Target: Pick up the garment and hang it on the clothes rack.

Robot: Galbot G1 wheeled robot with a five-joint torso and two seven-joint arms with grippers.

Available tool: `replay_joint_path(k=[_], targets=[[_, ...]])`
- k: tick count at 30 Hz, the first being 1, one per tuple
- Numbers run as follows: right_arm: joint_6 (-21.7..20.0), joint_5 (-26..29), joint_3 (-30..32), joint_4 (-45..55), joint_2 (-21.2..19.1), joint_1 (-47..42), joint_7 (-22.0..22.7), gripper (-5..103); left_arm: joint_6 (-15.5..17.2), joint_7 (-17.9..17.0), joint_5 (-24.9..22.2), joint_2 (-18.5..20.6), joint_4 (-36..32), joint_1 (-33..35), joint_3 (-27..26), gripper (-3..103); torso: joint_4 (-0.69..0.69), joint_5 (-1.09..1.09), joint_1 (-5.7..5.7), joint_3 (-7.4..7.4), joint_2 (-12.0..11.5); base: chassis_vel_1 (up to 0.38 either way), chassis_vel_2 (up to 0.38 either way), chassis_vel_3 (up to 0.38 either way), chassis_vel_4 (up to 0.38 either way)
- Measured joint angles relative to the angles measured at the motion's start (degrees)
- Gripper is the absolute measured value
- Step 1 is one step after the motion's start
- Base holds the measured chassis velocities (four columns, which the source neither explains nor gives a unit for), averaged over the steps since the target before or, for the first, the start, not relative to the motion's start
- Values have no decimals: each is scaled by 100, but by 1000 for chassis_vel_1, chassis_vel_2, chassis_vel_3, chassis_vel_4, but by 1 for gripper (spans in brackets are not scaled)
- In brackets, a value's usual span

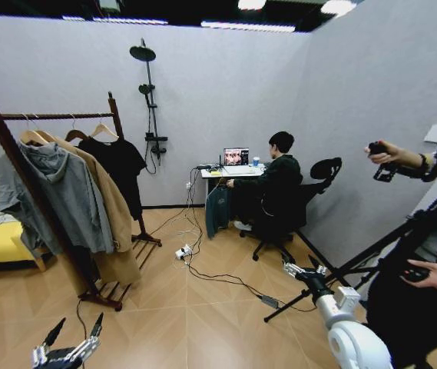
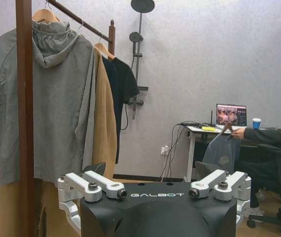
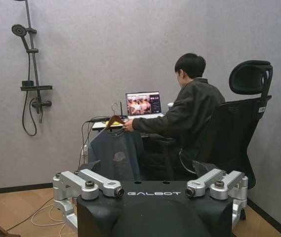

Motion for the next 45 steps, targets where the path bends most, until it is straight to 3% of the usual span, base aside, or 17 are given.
replay_joint_path(k=[2,4,5,7,13,17,26,45], targets=[[46,-25,-78,17,-12,-39,27,100,0,-1,0,0,0,0,0,100,1,-1,0,0,0,0,0,0,0],[462,-162,-599,95,-103,-352,201,100,0,0,0,0,0,0,0,100,1,1,0,0,0,0,0,0,0],[462,-162,-599,95,-103,-352,201,100,0,0,0,0,0,0,0,100,1,1,0,0,0,0,0,0,0],[963,-330,-1187,192,-212,-712,405,100,0,0,0,0,0,0,0,100,1,1,0,0,0,0,0,0,0],[1463,-354,-1380,0,-220,-832,409,100,0,-1,0,0,0,0,0,100,1,2,0,-1,0,0,0,0,0],[1502,-310,-1276,-4,-228,-802,413,100,0,0,0,0,0,0,0,100,1,0,0,-1,0,0,0,0,0],[1425,352,-786,190,-358,-795,386,100,0,-1,0,0,0,0,0,100,1,1,0,0,0,0,0,0,0],[1618,599,-591,-129,-554,-633,76,100,0,-1,0,0,0,0,0,100,1,0,-1,0,0,-96,92,105,-111]])
